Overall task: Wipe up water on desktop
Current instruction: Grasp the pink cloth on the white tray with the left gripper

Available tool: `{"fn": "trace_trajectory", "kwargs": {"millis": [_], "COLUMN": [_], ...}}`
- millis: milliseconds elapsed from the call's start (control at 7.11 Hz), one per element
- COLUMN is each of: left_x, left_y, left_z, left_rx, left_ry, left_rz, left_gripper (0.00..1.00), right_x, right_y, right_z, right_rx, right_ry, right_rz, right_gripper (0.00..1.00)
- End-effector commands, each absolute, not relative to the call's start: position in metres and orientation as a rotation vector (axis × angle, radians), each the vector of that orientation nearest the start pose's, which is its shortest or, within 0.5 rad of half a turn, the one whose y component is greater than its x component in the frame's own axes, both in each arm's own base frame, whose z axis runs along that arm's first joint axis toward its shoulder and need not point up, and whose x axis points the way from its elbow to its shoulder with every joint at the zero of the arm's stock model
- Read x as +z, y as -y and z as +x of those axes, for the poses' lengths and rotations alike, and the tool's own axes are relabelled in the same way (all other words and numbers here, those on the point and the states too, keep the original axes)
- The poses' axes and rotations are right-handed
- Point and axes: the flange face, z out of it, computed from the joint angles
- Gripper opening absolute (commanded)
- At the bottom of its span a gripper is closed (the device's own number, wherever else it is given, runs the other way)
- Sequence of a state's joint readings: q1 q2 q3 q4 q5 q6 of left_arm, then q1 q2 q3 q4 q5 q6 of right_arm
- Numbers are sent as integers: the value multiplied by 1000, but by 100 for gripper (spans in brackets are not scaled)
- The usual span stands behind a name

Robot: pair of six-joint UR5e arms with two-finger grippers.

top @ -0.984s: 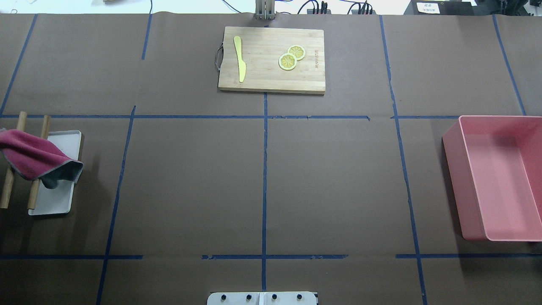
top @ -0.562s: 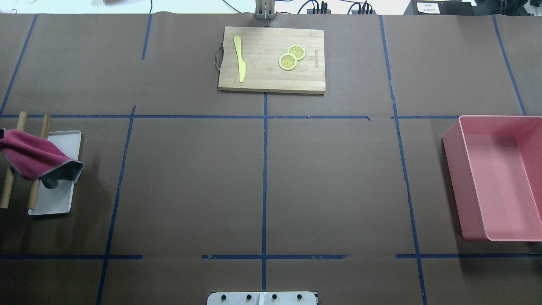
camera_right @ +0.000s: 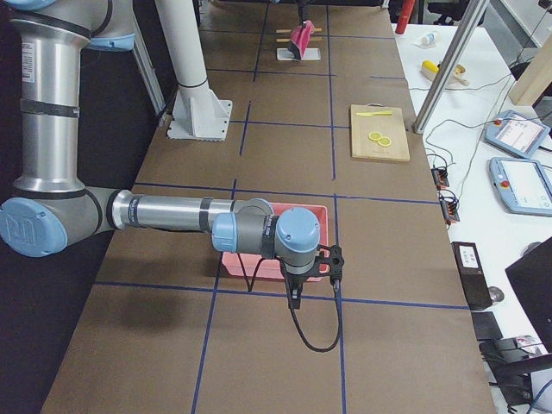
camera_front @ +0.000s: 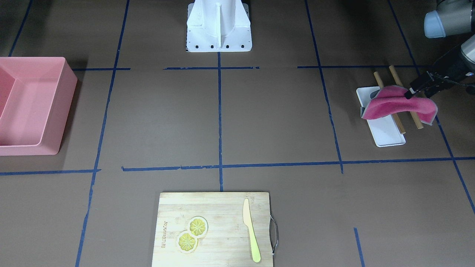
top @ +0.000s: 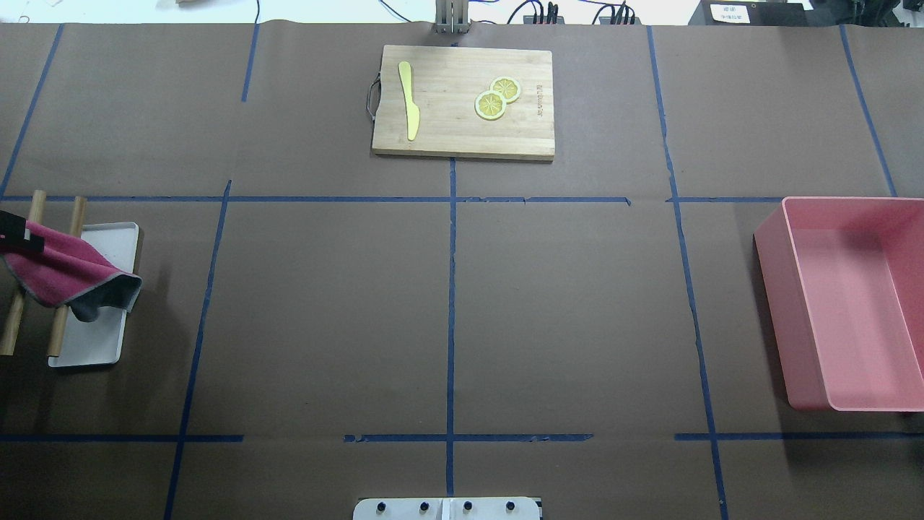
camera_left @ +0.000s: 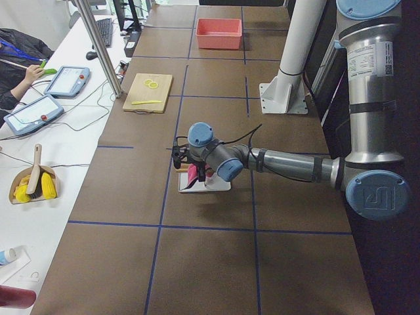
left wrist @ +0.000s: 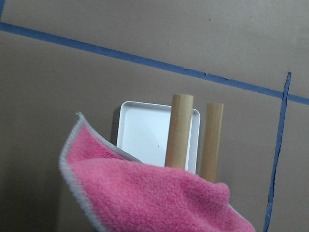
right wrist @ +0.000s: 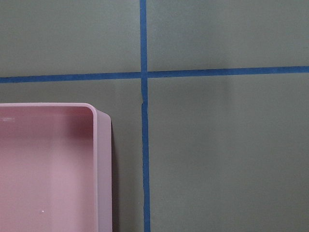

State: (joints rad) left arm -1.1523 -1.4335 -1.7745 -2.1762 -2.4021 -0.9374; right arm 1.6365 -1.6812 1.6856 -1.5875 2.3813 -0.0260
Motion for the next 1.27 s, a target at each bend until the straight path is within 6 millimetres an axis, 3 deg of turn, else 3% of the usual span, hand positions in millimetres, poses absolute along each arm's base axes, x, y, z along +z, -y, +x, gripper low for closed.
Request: {"fn": "trace_trajectory", "kwargs": {"millis": [0,562,703,984,1125], "left_x": [549,557,557,558,556], "left_y": [437,435,435,439,440], "left_z": [131,125,125,110,104], "left_rx": [-195,-208,-210,-250,-261], "left_ry": [-1018,-1002,-1001,-1002,-1006], "left_rz": [-18,-19,-21,-11,-10], "left_gripper": [73,67,58,22,10], "right_x": [654,652,652,652,653], "right_y": [439,440,440,440,439], "right_z": [90,90,91,90,90], "right_rx": [43,41,41,41,43], "right_ry": [808,808,806,808,808], "right_rz": [24,29,28,29,26], "right_gripper": [100,100,100,100,100]}}
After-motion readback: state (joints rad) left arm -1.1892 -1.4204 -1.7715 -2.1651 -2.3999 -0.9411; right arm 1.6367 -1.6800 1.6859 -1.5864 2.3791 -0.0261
